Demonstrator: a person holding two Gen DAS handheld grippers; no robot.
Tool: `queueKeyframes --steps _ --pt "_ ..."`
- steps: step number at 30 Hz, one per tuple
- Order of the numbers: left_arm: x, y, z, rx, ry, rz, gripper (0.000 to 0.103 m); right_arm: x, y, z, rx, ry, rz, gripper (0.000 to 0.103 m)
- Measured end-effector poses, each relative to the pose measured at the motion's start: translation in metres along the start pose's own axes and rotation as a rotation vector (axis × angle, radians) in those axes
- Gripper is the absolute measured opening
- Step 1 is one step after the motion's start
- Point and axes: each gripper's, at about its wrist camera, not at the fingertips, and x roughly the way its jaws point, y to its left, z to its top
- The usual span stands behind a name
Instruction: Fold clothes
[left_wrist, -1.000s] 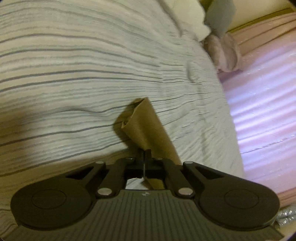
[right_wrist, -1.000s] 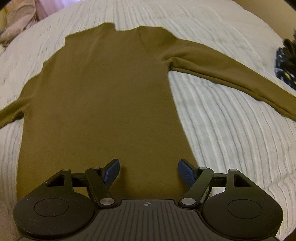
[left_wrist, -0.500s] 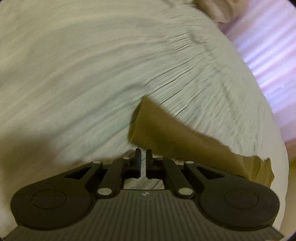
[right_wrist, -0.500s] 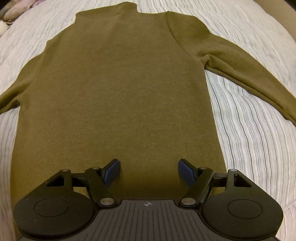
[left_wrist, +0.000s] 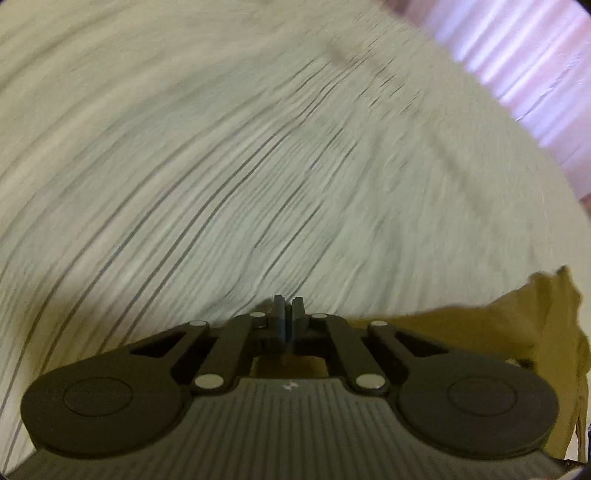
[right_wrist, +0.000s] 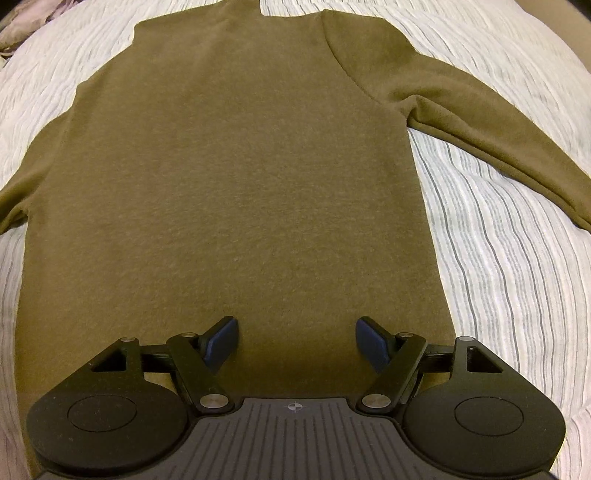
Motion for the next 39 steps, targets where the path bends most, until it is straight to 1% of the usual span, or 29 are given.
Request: queueKeyframes --steps 4,5,7,10,11,12,15,17,19,21,23,24,26,28,30,31,32,35,36,37,38,39 --pt "-0.028 0.001 0.023 -0.030 -0.250 -0.042 0.000 0.001 0.004 0.001 -0.005 0.006 -0.011 0.074" --pt "-0.028 0.004 0.027 -0.040 -0.274 -0.024 0.000 0.002 0.005 0.001 -0.005 0.007 -0.015 0.074" --pt "-0.013 0.011 0.035 -0.059 -0.259 0.004 0.000 0.003 0.006 0.002 -0.004 0.007 -0.022 0.075" --pt "0.017 0.020 0.033 -0.097 -0.185 0.071 0.000 0.005 0.007 0.003 -0.007 0.007 -0.029 0.077" --pt "0.023 0.020 0.031 -0.110 -0.176 0.081 0.000 0.005 0.007 0.003 -0.010 0.008 -0.029 0.077" --pt "0.025 0.021 0.029 -0.125 -0.179 0.081 0.000 0.004 0.007 0.003 -0.011 0.009 -0.027 0.077" --pt "0.018 0.024 0.026 -0.186 -0.173 0.043 0.001 -0.001 0.006 0.005 -0.015 0.001 -0.027 0.077" --pt "0.008 0.025 0.019 -0.192 -0.155 0.059 0.002 -0.014 0.013 0.010 -0.036 -0.055 -0.042 0.077" --pt "-0.004 0.025 0.016 -0.164 -0.130 0.069 0.005 -0.028 0.027 0.022 -0.096 -0.144 -0.015 0.077" --pt "-0.011 0.022 0.016 -0.147 -0.122 0.077 0.007 -0.033 0.045 0.042 -0.191 -0.190 0.047 0.077" --pt "-0.020 0.014 0.016 -0.114 -0.138 0.133 0.010 -0.033 0.065 0.065 -0.303 -0.227 0.106 0.077" --pt "-0.025 0.011 0.016 -0.098 -0.146 0.162 0.011 -0.030 0.078 0.078 -0.366 -0.247 0.119 0.077" --pt "-0.033 -0.001 0.019 -0.073 -0.188 0.252 0.016 -0.025 0.102 0.107 -0.470 -0.288 0.162 0.076" --pt "-0.041 -0.021 0.025 0.002 -0.235 0.255 0.016 -0.021 0.130 0.134 -0.560 -0.325 0.224 0.076" --pt "-0.043 -0.046 0.034 0.100 -0.266 0.180 0.016 -0.017 0.159 0.158 -0.654 -0.353 0.286 0.075" --pt "-0.034 -0.059 0.042 0.147 -0.233 0.113 0.017 -0.013 0.173 0.167 -0.706 -0.361 0.301 0.065" --pt "-0.025 -0.072 0.050 0.192 -0.199 0.045 0.018 -0.009 0.187 0.176 -0.759 -0.361 0.313 0.058" --pt "0.028 -0.104 0.071 0.256 0.032 -0.214 0.018 0.009 0.218 0.194 -0.875 -0.336 0.342 0.058" --pt "0.047 -0.116 0.074 0.273 0.100 -0.284 0.018 0.016 0.228 0.202 -0.910 -0.322 0.356 0.058" --pt "0.066 -0.129 0.075 0.311 0.182 -0.339 0.018 0.022 0.235 0.207 -0.947 -0.305 0.368 0.058" --pt "0.081 -0.140 0.074 0.352 0.249 -0.372 0.018 0.027 0.241 0.211 -0.987 -0.289 0.377 0.058" --pt "0.093 -0.150 0.071 0.395 0.288 -0.383 0.018 0.031 0.246 0.211 -1.032 -0.277 0.378 0.058"
